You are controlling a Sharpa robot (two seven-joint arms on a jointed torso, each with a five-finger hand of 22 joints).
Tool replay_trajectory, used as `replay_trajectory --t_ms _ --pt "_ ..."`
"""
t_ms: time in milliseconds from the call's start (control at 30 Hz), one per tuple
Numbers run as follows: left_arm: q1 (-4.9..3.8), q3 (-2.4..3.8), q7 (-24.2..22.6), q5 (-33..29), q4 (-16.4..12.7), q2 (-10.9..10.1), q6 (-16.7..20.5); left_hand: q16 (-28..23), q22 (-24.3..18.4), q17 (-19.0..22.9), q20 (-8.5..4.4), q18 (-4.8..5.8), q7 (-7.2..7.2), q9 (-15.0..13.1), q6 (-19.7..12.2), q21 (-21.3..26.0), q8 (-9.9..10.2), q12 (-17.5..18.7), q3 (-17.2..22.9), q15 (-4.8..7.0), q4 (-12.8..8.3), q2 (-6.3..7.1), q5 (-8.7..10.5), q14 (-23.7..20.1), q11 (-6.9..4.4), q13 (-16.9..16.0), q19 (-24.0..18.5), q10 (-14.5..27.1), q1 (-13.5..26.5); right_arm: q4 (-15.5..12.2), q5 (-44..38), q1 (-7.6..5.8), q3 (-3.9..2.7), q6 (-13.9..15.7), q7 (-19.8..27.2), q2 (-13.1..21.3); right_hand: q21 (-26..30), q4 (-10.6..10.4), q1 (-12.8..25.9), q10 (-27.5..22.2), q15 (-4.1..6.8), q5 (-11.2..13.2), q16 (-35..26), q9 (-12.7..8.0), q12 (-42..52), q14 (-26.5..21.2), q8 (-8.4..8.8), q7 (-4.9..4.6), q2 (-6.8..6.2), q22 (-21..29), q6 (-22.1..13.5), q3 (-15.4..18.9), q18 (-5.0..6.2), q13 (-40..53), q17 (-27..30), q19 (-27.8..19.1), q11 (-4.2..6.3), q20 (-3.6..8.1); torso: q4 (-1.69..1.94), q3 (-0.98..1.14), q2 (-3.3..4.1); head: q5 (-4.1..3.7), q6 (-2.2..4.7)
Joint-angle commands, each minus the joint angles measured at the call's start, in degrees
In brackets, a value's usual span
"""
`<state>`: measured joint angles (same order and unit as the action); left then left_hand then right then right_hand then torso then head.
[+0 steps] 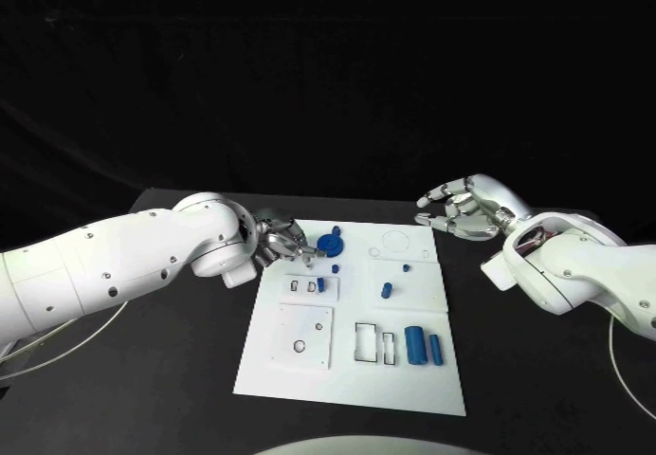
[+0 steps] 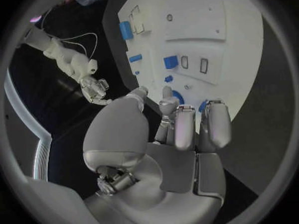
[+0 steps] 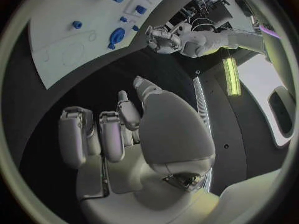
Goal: Assemble the parts on the task board
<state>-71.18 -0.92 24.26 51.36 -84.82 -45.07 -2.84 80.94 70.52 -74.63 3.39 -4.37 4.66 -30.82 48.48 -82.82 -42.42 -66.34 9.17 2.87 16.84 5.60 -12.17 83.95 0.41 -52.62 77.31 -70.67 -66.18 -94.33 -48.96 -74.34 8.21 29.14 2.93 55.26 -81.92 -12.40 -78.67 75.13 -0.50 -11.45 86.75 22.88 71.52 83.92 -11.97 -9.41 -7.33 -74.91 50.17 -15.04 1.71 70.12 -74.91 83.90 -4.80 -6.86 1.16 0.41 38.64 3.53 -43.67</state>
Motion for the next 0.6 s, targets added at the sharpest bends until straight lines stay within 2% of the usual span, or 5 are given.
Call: replay_trajectory --t_ms 33,233,600 --pt "-0.31 -0.05 6.8 5.83 0.49 1.15 -4.46 0.07 0.08 0.02 -0.13 0.31 -0.35 -0.39 -0.32 -0.23 -0.39 -0.24 -0.45 0.37 0.07 0.17 0.21 2.14 -0.23 -0.01 0.27 0.07 0.79 0.35 1.44 -0.05 0.0 -1.05 0.33 0.0 0.01 -0.1 0.03 0.03 0.31 -0.38 -0.39 0.09 -0.18 3.94 -0.27 0.12 -0.34 -9.22 0.19 -0.35 0.62 -0.08 -6.07 0.3 0.47 0.47 0.0 0.1 -0.02 0.24 -0.15" --pt "-0.83 -0.53 8.48 6.44 1.52 3.06 -5.66 0.04 0.2 0.05 -0.19 0.34 -0.34 -0.85 -0.82 -0.27 -0.59 -0.35 -0.84 0.4 0.08 0.08 0.3 2.14 -0.23 -0.09 0.31 0.17 1.35 0.92 1.45 -0.06 0.0 -1.16 -0.16 -0.25 0.06 -0.13 0.06 0.02 0.32 -0.47 -0.41 0.08 -0.2 3.94 -0.27 0.12 -0.38 -9.18 0.12 -0.37 0.63 -0.1 -6.03 0.26 0.47 0.48 -0.01 0.04 0.03 0.32 -0.54" --pt "-1.3 -1.63 9.21 6.49 3.44 5.65 -7.9 0.01 0.48 0.09 -0.2 0.39 -0.24 -1.02 -1.38 -0.37 -0.4 -0.17 -1.01 0.35 0.07 -0.32 0.25 2.13 -0.15 0.22 0.44 0.52 1.75 1.55 1.29 -0.04 0.01 -1.5 -1.02 -0.63 0.22 -0.17 0.1 -0.04 0.33 -0.68 -0.45 0.05 -0.31 3.92 -0.25 0.11 -0.47 -9.08 -0.08 -0.43 0.67 -0.22 -5.97 0.16 0.48 0.51 0.05 -0.01 0.07 0.31 -0.75"
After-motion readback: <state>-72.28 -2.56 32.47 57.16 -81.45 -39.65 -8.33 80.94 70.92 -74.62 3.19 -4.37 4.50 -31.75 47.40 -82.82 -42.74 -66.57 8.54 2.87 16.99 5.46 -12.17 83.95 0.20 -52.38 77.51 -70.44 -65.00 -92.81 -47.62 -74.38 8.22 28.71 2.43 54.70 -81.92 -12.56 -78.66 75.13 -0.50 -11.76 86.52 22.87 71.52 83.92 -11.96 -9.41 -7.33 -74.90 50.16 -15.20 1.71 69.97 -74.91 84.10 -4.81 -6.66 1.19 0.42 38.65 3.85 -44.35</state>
